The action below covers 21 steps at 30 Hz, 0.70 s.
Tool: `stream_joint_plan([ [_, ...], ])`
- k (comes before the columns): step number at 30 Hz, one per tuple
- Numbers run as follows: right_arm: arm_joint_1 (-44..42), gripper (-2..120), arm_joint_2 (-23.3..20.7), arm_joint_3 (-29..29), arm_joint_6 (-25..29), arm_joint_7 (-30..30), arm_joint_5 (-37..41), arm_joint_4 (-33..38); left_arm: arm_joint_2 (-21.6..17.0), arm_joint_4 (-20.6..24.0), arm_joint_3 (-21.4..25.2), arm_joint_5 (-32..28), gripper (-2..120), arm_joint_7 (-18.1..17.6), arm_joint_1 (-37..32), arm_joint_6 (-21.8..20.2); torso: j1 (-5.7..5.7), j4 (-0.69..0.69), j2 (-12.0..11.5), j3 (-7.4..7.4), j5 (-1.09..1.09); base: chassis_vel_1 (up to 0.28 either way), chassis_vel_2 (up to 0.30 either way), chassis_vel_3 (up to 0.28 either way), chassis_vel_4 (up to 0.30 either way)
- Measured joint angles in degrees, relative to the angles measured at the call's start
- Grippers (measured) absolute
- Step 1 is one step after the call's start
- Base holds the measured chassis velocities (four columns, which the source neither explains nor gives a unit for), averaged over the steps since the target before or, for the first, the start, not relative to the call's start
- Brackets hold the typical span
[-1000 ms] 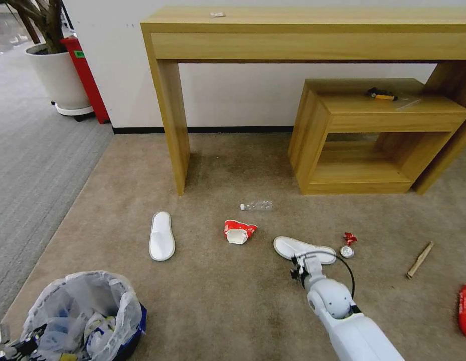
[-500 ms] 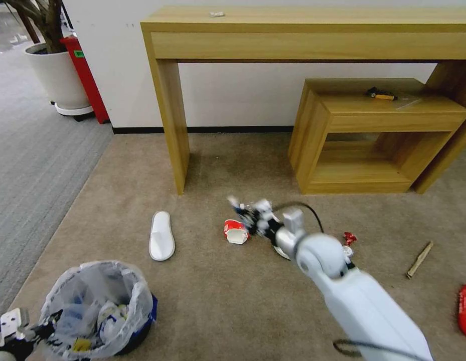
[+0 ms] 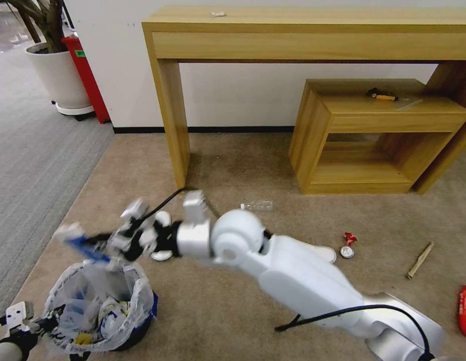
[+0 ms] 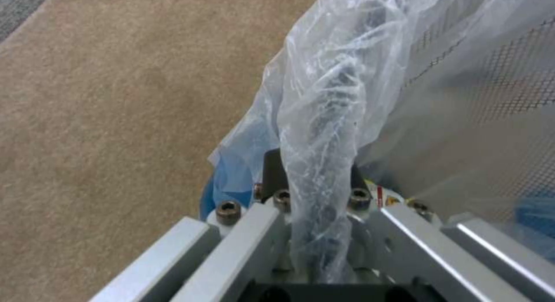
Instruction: Pick up the trash bin and place the garbage on the floor into it.
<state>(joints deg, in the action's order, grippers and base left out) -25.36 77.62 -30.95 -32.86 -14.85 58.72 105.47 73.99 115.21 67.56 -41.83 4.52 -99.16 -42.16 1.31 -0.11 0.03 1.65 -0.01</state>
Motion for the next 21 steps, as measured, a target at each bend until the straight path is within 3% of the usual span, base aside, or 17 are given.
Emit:
stream_joint_plan([
  [12, -0.68, 0, 0.43, -4.44, -1.26, 2.26, -10.23, -3.51, 0.60, 1.57, -0.52, -0.18, 0, -0.22, -0.43, -0.01, 0.00, 0.00, 0.00, 0.00, 0.02, 0.000, 0.000, 0.000, 0.000],
  [17, -1.34, 14, 0.15, -4.46, -1.37, 2.85, -11.18, -3.28, 0.59, 2.02, -1.09, -0.16, 0, -0.51, -0.32, -0.01, 0.00, 0.00, 0.00, 0.00, 0.02, 0.000, 0.000, 0.000, 0.000],
  [19, -1.82, 26, 0.03, -4.39, -1.37, 3.62, -11.27, -3.10, 0.60, 2.32, -1.41, -0.13, 0, -0.72, -0.26, -0.01, 0.00, 0.00, 0.00, 0.00, 0.02, 0.000, 0.000, 0.000, 0.000],
  [21, -1.89, 27, 0.01, -4.31, -1.37, 3.70, -11.26, -3.03, 0.60, 2.38, -1.44, -0.13, 0, -0.73, -0.26, 0.00, 0.00, 0.00, 0.00, 0.00, 0.02, 0.000, 0.000, 0.000, 0.000],
])
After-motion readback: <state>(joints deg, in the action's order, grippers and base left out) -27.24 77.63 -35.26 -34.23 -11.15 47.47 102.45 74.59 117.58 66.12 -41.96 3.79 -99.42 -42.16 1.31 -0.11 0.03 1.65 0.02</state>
